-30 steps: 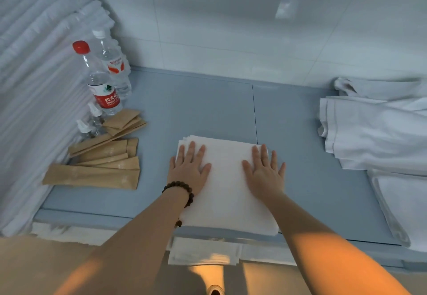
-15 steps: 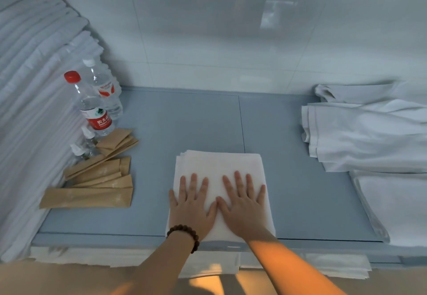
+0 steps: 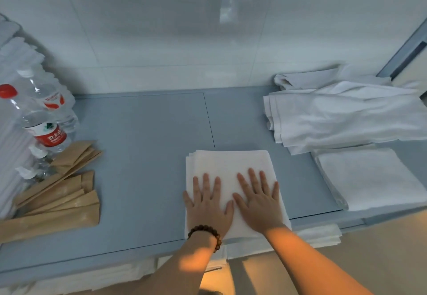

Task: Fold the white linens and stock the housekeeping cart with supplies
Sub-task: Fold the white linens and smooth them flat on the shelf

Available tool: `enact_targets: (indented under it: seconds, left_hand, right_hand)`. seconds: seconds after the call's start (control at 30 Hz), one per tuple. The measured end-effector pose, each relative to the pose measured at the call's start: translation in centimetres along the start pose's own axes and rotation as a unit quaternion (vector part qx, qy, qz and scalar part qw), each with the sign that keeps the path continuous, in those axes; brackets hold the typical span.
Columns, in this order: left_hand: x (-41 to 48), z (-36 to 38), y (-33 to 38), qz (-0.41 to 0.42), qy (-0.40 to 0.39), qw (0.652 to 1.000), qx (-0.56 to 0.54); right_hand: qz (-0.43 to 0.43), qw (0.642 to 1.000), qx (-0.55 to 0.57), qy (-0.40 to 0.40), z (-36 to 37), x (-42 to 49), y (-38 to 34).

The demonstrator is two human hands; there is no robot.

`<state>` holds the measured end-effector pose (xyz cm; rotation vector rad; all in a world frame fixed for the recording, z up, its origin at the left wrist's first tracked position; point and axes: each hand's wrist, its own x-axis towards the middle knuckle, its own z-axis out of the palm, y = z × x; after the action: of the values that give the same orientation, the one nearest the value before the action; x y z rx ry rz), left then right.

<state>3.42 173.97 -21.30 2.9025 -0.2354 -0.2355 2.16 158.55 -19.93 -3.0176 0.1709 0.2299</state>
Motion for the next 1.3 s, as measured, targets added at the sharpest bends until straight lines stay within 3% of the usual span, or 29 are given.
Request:
enact_targets:
  seconds: [0.33,0.63,0.93,1.0,1.17,1.3]
  left_hand:
    - [0.9,1.1,4.1,0.015,0.005,1.0,-0.004]
    - [3.1,2.1,8.1,-0.038,0.017,0.999,0.001]
    - [3.0,0.0,11.0,-0.105,-0.027,0.994,0.021]
    - [3.1,-1.1,14.0,-0.109,-0.024,0.994,0.006]
    - [3.1,-1.6,24.4,-0.018,0.019,0.998,-0.05]
    - [3.7,0.1,31.1,0.013,-0.025,0.999,-0.039]
  right_hand:
    - [0.002,1.0,0.013,0.008,0.3,0.7,4.8]
    - [-0.042,0.999,0.001,0.006,0.1,4.3,9.2]
    - [-0.109,0.993,0.023,-0.03,-2.4,4.3,11.5]
    - [-0.118,0.993,0.031,-0.002,-3.8,3.8,13.7]
    - [-0.119,0.991,0.027,0.055,-7.5,3.3,22.9]
    - [-0.051,0.997,0.002,0.057,-8.9,2.7,32.8]
